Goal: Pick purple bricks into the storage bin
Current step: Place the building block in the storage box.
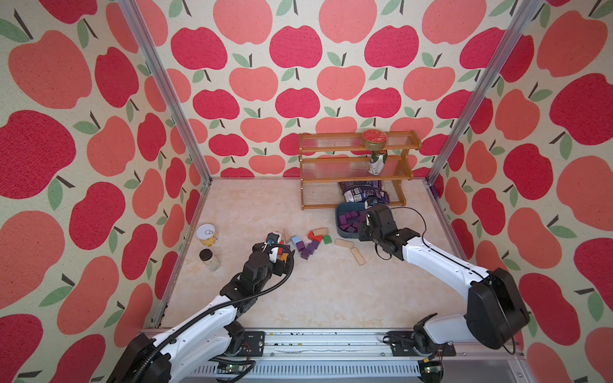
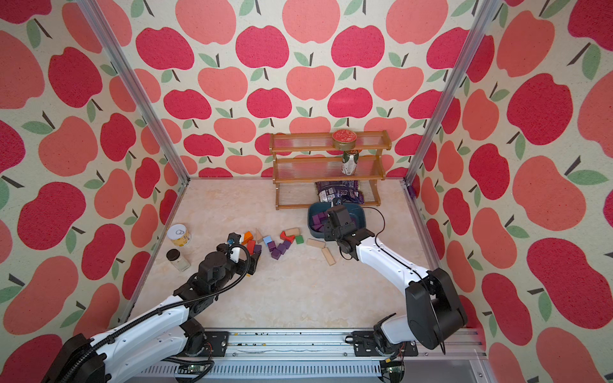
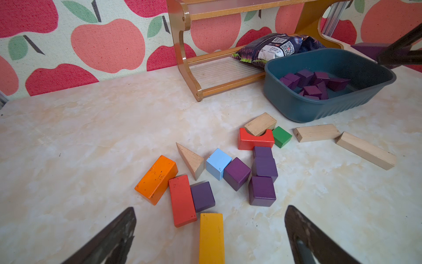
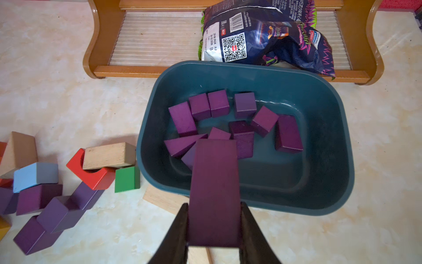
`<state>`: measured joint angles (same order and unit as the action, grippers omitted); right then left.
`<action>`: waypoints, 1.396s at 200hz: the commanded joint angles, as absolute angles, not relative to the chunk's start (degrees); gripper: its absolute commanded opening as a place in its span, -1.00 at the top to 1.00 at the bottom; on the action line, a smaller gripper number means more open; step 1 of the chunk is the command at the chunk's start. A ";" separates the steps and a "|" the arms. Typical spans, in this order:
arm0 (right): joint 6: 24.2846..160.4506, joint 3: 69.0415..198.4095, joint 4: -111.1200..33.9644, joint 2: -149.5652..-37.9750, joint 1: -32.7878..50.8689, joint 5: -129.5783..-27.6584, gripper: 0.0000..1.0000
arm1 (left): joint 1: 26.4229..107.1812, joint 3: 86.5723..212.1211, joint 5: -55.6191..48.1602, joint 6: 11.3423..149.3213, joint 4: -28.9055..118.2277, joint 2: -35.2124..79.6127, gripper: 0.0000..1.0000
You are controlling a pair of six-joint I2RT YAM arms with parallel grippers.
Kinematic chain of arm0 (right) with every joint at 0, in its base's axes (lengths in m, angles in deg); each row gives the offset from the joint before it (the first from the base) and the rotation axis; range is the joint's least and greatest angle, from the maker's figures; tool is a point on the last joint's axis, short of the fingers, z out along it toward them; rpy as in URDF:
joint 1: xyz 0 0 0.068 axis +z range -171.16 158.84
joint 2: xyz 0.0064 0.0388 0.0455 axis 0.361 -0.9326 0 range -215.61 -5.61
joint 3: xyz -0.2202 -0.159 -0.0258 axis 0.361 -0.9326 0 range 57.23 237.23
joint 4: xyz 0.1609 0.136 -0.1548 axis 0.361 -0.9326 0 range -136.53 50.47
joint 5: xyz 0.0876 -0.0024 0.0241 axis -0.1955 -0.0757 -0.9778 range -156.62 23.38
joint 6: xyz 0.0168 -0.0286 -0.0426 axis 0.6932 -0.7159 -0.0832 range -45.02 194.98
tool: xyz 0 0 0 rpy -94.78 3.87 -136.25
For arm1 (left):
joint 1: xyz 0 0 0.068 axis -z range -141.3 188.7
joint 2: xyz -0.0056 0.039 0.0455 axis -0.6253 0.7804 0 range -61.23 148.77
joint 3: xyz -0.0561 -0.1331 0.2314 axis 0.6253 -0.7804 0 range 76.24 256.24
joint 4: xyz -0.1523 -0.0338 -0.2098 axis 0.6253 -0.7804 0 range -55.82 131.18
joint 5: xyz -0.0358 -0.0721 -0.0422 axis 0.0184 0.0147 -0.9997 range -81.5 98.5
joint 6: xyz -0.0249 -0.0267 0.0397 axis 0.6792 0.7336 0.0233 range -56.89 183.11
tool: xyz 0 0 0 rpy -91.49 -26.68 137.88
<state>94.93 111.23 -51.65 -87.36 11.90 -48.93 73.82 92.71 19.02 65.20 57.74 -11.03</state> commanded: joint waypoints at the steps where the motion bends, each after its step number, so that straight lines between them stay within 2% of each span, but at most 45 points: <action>1: 92.40 113.28 -51.84 -88.74 10.26 -50.76 0.62 | 73.52 92.87 18.43 66.10 58.23 -10.40 -0.99; 122: 89.41 117.75 -50.14 -96.81 1.93 -54.32 0.69 | 73.51 93.47 18.43 65.66 58.23 -9.30 -0.99; 196: 88.73 123.86 -52.60 -102.92 0.81 -54.45 0.73 | 73.55 93.47 18.09 65.48 58.20 -8.27 -0.99; 279: 88.22 125.03 -53.67 -103.47 0.73 -55.09 0.72 | 73.56 93.44 18.09 65.48 57.96 -7.97 -0.99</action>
<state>89.53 123.67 -52.06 -102.60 1.19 -54.37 73.82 92.71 18.54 65.18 57.71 -8.54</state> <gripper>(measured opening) 0.329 0.994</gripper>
